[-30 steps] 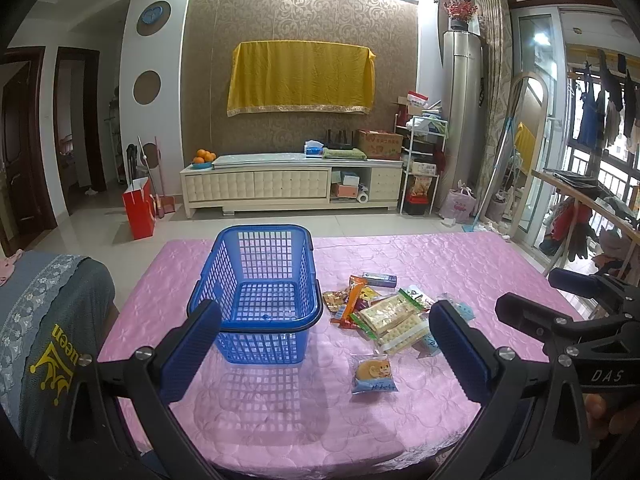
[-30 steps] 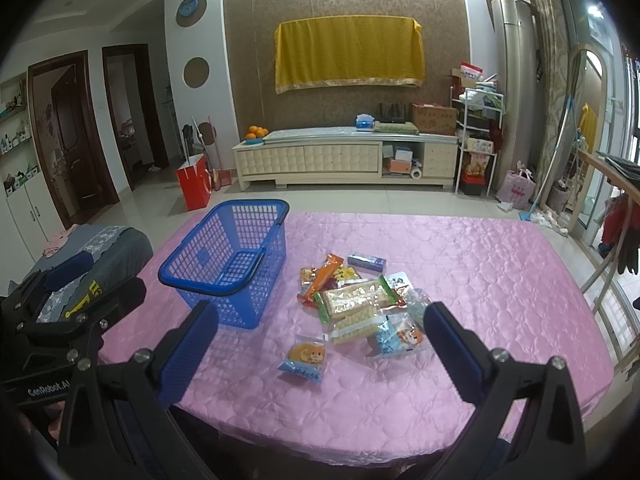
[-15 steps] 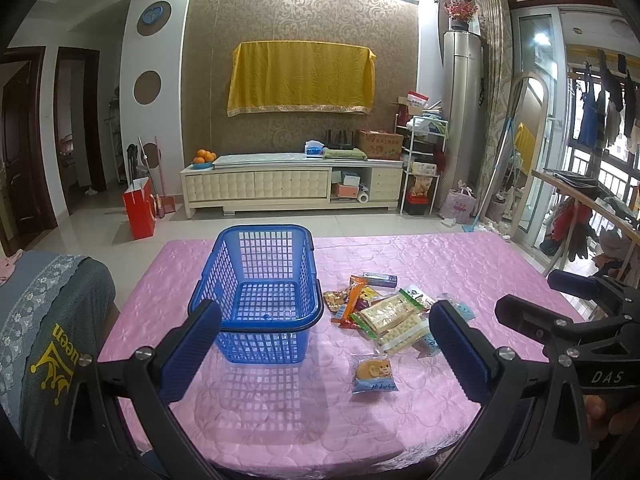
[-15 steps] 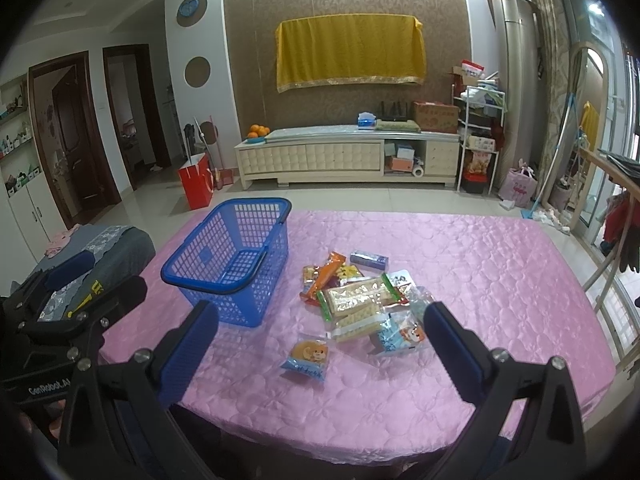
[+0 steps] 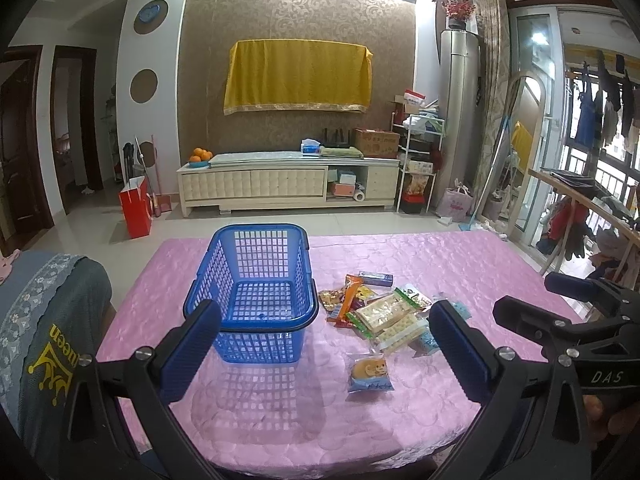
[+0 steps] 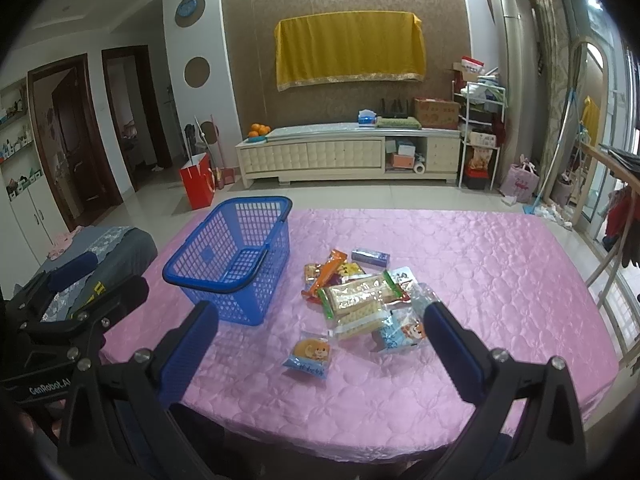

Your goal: Organize snacks

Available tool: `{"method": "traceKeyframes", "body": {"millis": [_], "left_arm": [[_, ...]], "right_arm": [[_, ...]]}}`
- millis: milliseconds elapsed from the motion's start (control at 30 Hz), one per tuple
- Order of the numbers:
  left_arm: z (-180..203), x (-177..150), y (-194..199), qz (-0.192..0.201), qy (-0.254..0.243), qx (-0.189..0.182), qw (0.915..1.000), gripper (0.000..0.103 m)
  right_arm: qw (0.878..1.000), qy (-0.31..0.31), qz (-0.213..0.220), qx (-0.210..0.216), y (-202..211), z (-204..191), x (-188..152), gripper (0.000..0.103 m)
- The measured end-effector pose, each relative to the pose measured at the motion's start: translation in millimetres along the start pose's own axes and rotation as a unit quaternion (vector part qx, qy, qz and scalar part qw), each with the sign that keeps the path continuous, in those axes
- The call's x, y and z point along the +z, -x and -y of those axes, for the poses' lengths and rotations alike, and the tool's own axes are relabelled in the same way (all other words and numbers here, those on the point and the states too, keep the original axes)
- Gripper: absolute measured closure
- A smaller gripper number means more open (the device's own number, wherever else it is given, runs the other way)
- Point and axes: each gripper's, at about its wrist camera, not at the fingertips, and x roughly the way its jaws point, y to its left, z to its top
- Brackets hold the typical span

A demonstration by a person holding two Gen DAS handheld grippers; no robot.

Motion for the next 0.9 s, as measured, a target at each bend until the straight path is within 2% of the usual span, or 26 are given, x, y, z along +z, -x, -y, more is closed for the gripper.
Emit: {"method": "traceKeyframes", "body": {"millis": [233,400,500,633,767,900], "left_arm": [[10,12,-7,-0.001,-0.002,-0.025,0.9997,0.0],[23,25,-23,-0.003,-0.017,-0.04,0.9991,0.0],[35,31,-34,-0.007,-0.025,-0.053,0.9982,0.0],[46,37,-49,-0.016,-0.022,-0.07,0.9972,0.0],[57,44,-73,-0.034,-0.019,-0.079,0.9961,0.0],[70,48,-94,-0.047,-0.027,-0.079,0.9954,0.0]], "right_arm": [[1.0,-0.003,0.006,0.004,6,16,9,0.0],[1.0,0.002,0.015,-0.024,7,32,21,0.0],[1.0,-0.014,0.011,-0.017,3,48,28,0.0],[0.998,-0.034,0.033,-0.04,4,69,29,0.0],[0.999,-0.033,-0.003,-0.029,-10,90,38,0.0],[0.998,-0.034,-0.027,-0.036,-27,107,43,0.0]]}}
